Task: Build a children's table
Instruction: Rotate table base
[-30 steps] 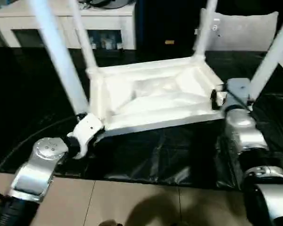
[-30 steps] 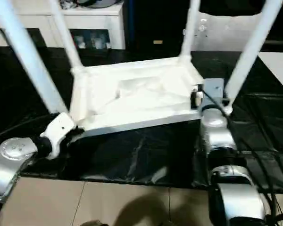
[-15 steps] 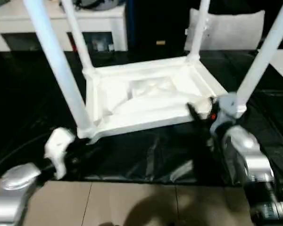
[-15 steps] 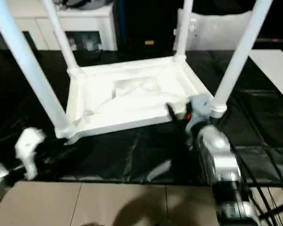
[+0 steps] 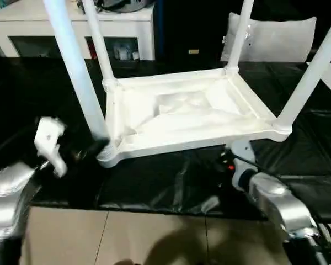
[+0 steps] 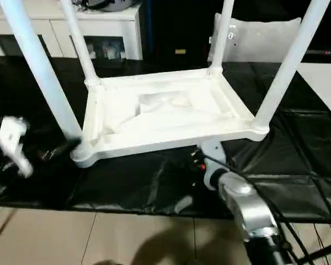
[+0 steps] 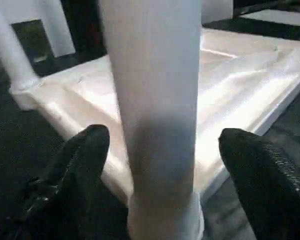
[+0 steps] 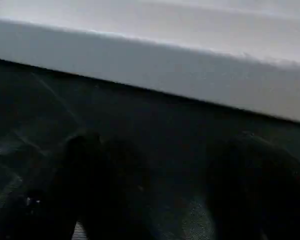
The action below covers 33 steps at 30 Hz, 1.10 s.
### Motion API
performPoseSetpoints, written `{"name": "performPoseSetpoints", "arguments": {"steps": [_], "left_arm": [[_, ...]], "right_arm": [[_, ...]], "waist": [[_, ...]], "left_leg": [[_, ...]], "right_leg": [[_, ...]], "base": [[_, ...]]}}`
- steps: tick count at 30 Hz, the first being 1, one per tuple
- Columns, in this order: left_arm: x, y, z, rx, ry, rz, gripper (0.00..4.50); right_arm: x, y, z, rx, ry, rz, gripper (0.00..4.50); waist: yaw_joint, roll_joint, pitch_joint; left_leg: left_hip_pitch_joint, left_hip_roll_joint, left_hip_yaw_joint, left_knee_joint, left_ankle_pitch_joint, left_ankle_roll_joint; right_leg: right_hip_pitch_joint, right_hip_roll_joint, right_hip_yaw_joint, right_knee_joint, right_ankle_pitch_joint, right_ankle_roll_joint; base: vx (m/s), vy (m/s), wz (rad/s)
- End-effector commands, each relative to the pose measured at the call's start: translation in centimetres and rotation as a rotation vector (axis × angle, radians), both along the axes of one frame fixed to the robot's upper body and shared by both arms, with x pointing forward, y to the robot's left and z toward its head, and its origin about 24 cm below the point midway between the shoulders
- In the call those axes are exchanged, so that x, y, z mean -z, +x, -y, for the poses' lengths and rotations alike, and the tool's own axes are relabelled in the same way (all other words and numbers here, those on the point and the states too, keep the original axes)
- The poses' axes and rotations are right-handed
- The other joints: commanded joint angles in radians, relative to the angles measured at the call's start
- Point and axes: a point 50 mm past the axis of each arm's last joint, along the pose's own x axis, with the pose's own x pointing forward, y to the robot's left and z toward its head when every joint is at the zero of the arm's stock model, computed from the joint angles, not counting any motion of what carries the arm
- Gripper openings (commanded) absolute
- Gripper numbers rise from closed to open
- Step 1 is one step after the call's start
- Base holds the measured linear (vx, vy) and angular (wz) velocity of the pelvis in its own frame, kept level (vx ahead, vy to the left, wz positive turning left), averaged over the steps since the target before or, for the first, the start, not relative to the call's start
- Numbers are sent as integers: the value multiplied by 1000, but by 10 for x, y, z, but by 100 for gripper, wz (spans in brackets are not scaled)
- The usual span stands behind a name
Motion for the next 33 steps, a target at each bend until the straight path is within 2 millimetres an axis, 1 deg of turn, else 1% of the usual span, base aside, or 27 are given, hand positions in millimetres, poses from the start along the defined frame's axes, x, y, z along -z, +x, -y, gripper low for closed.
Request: {"name": "performPoseSetpoints", "arguments": {"steps": [1, 2, 3, 4, 5, 6, 7, 8, 9, 10, 11, 12, 13, 14, 15, 16, 17, 18, 19, 20, 23, 26, 27, 28, 30, 32, 33], "left_arm": [[2, 13, 11, 29, -52, -16, 422], [2, 17, 13, 34, -70, -23, 422], [3, 20, 16, 44, -70, -28, 422], [5, 27, 24, 78, -72, -52, 422], [6, 28, 27, 93, -73, -58, 422], [5, 29, 30, 117, -74, -57, 422], [5, 29, 32, 141, -74, -54, 422], [3, 28, 38, 190, -100, -60, 422], [1, 27, 41, 224, -119, -65, 422], [0, 25, 46, 282, -120, -70, 422], [0, 22, 49, 332, -115, -76, 422], [1, 17, 54, 397, -100, -103, 422], [5, 6, 63, 541, -49, -166, 422], [7, 0, 68, 599, -27, -191, 422], [8, -4, 73, 655, -4, -208, 422], [9, -7, 78, 693, 8, -214, 422], [9, -9, 81, 712, 12, -215, 422], [8, -11, 85, 740, 13, -216, 422], [8, -12, 88, 757, 13, -218, 422], [6, -13, 96, 781, 4, -204, 422], [-1, -15, 116, 829, -33, -164, 422], [-6, -16, 130, 855, -53, -138, 422], [-8, -16, 138, 868, -65, -126, 422], [-8, -16, 139, 869, -67, -124, 422], [-12, -16, 154, 891, -94, -99, 422], [-17, -16, 176, 911, -142, -63, 422], [-17, -16, 179, 914, -147, -58, 422]], "right_arm": [[-2, 8, -1, 35, -20, -9, 450], [-3, 10, -1, 44, -24, -9, 450], [-2, 13, -2, 53, -25, -10, 450], [-3, 20, -2, 71, -37, -2, 450], [-3, 22, -3, 73, -40, -1, 450], [-3, 24, -4, 73, -39, -2, 450], [-3, 25, -5, 73, -36, -4, 450], [-3, 28, -5, 73, -41, -1, 450], [-3, 30, -6, 73, -44, 1, 450], [-3, 31, -8, 63, -46, 3, 450], [-3, 32, -9, 57, -46, 4, 450], [-3, 34, -10, 55, -44, 7, 450], [-6, 37, -14, 44, -32, 18, 450], [-7, 39, -17, 34, -29, 24, 450], [-8, 41, -20, 20, -27, 32, 450], [-9, 43, -24, 7, -25, 38, 450], [-10, 43, -26, -1, -24, 41, 450], [-10, 44, -29, -19, -23, 45, 450], [-11, 45, -32, -32, -23, 47, 450], [-12, 46, -36, -51, -25, 52, 450], [-13, 47, -47, -98, -22, 60, 450], [-13, 48, -53, -124, -17, 64, 450], [-13, 49, -56, -138, -14, 68, 450], [-13, 49, -57, -141, -13, 69, 450], [-15, 48, -65, -185, 2, 82, 450], [-14, 45, -76, -242, -7, 85, 450], [-14, 45, -78, -250, -7, 85, 450]], "waist": [[3, -5, -56], [4, -7, -59], [4, -4, -61], [3, -5, -61], [2, -6, -64], [3, -7, -65], [4, -5, -68], [5, -3, -69], [5, -4, -69], [5, -3, -69], [5, -3, -67], [4, -11, -66], [6, -5, -63], [5, -5, -62], [3, -9, -60], [1, -8, -59], [-1, -8, -54], [-2, -14, -53], [-2, -11, -54], [-6, -14, -54], [-10, -15, -55], [-17, -18, -56], [-19, -20, -58], [-18, -20, -59], [-20, -20, -60], [-21, -20, -61], [-17, -20, -60]], "left_leg": [[3, 18, -11, -86, -313, -4], [6, 18, -9, -84, -304, -6], [1, 20, -12, -85, -281, -10], [1, 19, -10, -85, -277, -9], [4, 18, -8, -81, -267, -13], [2, 18, -8, -79, -252, -13], [1, 21, -6, -77, -220, -6], [3, 21, -4, -76, -211, -4], [0, 21, -4, -75, -194, 2], [1, 21, -3, -74, -193, 4], [1, 22, -3, -76, -205, 6], [1, 22, -2, -76, -211, 8], [4, 27, -4, -81, -240, 6], [5, 28, -5, -83, -249, 4], [3, 29, -7, -85, -262, 0], [2, 29, -6, -86, -267, -1], [7, 28, -4, -86, -295, -7], [6, 27, -4, -86, -298, -10], [5, 26, -6, -87, -301, -14], [4, 26, -6, -85, -301, -16], [3, 26, -6, -84, -285, -15], [-4, 26, -7, -83, -264, -10], [-3, 26, -5, -81, -260, -7], [-3, 25, -5, -80, -252, -5], [-5, 25, -2, -77, -226, 5], [-3, 26, 0, -76, -221, 8], [0, 26, 0, -75, -226, 6]], "right_leg": [[43, -43, 39, -92, -445, -96], [42, -44, 38, -90, -428, -104], [48, -47, 40, -83, -389, -116], [45, -45, 39, -85, -382, -120], [47, -46, 39, -81, -352, -135], [49, -47, 41, -78, -325, -143], [52, -46, 42, -70, -253, -166], [52, -47, 42, -67, -233, -178], [56, -47, 42, -64, -201, -192], [55, -46, 41, -63, -193, -199], [56, -47, 40, -63, -207, -207], [56, -47, 41, -66, -221, -206], [53, -51, 42, -68, -279, -199], [53, -51, 42, -69, -293, -196], [54, -52, 42, -68, -319, -190], [54, -52, 42, -69, -331, -187], [49, -50, 42, -77, -372, -178], [50, -50, 42, -78, -389, -170], [52, -53, 43, -80, -418, -158], [51, -54, 43, -83, -444, -146], [52, -53, 43, -82, -437, -146], [57, -51, 42, -78, -396, -157], [55, -50, 42, -77, -382, -163], [57, -50, 42, -76, -369, -167], [58, -46, 43, -72, -315, -186], [59, -44, 43, -71, -294, -195], [57, -44, 43, -73, -296, -199]], "base": [[0, 0, 0], [0, 0, 0], [0, 0, 0], [0, 0, 0], [0, 0, 0], [0, 0, 0], [0, 0, 0], [0, 0, 0], [0, 0, 0], [0, 0, 0], [0, 0, 0], [0, 0, 0], [0, 0, 0], [0, 0, 0], [0, 0, 0], [0, 0, 0], [0, 0, 0], [0, 0, 0], [0, 0, 0], [0, 0, 0], [0, 0, 0], [0, 0, 0], [0, 0, 0], [0, 0, 0], [0, 0, 0], [0, 0, 0], [0, 0, 0]]}}
